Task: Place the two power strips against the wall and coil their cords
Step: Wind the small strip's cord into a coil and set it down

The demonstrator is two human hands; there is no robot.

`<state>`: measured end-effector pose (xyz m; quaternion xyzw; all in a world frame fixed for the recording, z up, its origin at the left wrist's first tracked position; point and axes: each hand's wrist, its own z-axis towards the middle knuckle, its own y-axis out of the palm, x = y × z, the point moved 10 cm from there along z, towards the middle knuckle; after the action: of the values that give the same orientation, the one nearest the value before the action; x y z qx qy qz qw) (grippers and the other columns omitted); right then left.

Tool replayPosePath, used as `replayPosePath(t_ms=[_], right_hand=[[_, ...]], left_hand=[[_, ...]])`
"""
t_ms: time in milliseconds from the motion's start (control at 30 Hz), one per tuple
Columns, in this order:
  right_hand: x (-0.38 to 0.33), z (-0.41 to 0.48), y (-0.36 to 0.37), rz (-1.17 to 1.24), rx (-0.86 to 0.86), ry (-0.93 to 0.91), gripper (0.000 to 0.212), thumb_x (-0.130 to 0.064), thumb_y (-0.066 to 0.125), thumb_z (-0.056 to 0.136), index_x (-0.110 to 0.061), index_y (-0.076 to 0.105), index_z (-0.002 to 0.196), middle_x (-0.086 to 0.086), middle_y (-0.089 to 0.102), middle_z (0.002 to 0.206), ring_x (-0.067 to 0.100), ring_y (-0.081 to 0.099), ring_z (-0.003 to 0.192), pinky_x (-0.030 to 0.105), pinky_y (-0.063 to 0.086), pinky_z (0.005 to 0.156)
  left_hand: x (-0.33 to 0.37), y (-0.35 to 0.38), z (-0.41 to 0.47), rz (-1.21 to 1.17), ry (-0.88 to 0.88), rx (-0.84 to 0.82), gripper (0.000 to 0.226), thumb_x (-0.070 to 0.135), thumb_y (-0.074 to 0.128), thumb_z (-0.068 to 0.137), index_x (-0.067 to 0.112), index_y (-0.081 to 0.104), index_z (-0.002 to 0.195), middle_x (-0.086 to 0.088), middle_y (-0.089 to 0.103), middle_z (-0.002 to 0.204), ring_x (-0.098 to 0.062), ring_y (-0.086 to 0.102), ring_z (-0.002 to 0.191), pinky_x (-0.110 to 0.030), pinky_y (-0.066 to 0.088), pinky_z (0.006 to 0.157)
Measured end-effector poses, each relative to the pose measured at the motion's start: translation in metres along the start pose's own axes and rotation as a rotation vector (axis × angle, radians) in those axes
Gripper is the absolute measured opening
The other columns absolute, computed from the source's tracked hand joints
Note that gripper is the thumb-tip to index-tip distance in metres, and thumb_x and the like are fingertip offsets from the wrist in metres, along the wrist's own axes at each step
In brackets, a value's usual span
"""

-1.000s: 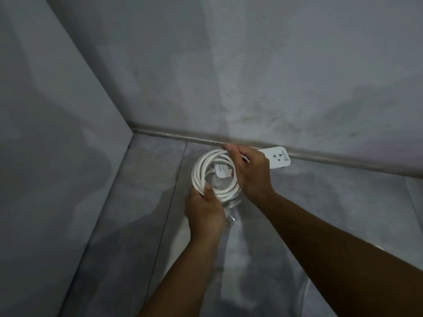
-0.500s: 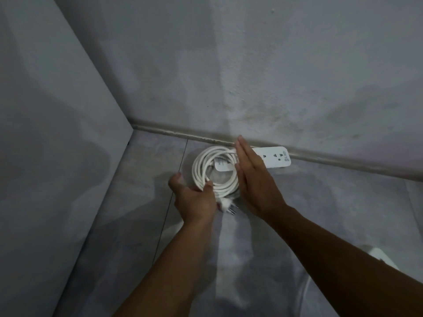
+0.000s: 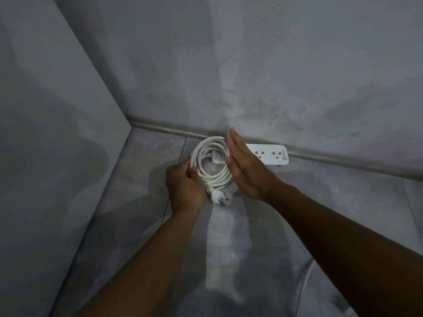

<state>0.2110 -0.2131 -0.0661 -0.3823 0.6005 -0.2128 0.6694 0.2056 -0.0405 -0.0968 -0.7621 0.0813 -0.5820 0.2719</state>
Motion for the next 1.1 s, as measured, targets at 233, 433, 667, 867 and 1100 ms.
replayPosePath(t_ms=[233,433,667,867,1100], right_hand=[[0.012,0.013,-0.009,-0.330,0.005,0.095,0.078,-0.061,0.035,0.092,-0.015,0.031,0.155,0.017,0.037,0.137,0.033,0.042,0.123,0.050,0.040,0.101],[0.009,0.006,-0.007,-0.250,0.055,0.067,0.080,-0.055,0.052,0.092,-0.002,0.037,0.151,0.019,0.051,0.145,0.034,0.051,0.130,0.042,0.040,0.109],[0.012,0.004,0.004,-0.371,-0.066,0.119,0.096,-0.077,0.017,0.087,-0.014,0.014,0.159,0.006,0.016,0.167,0.027,0.009,0.155,0.052,0.016,0.124],[0.012,0.013,-0.002,-0.523,0.022,0.102,0.114,-0.094,0.018,0.075,-0.012,0.037,0.151,0.020,0.046,0.148,0.037,0.044,0.135,0.055,0.040,0.107],[0.000,0.014,-0.005,-0.582,0.150,0.093,0.122,-0.103,0.032,0.060,-0.010,0.053,0.136,0.017,0.058,0.120,0.030,0.056,0.101,0.043,0.045,0.082]], left_hand=[[-0.005,-0.004,0.000,-0.095,0.027,0.064,0.030,0.000,0.061,0.094,0.000,0.066,0.123,-0.020,0.055,0.106,-0.017,0.052,0.091,0.011,0.024,0.069],[-0.012,-0.006,0.002,-0.062,0.029,0.113,0.031,-0.001,0.054,0.096,0.004,0.068,0.123,-0.022,0.064,0.109,-0.026,0.062,0.097,-0.001,0.033,0.077],[-0.010,-0.010,0.008,-0.063,0.049,0.134,0.036,0.003,0.050,0.091,0.013,0.071,0.119,-0.011,0.072,0.113,-0.024,0.066,0.106,-0.028,0.049,0.095],[-0.011,-0.007,0.024,-0.065,0.049,0.099,0.041,0.004,0.046,0.091,0.019,0.072,0.118,-0.009,0.072,0.113,-0.023,0.067,0.106,-0.032,0.053,0.093],[0.003,0.018,0.009,0.252,0.331,-0.066,0.059,0.001,0.062,0.087,0.003,0.044,0.143,-0.022,0.047,0.145,-0.039,0.046,0.130,-0.040,0.037,0.107]])
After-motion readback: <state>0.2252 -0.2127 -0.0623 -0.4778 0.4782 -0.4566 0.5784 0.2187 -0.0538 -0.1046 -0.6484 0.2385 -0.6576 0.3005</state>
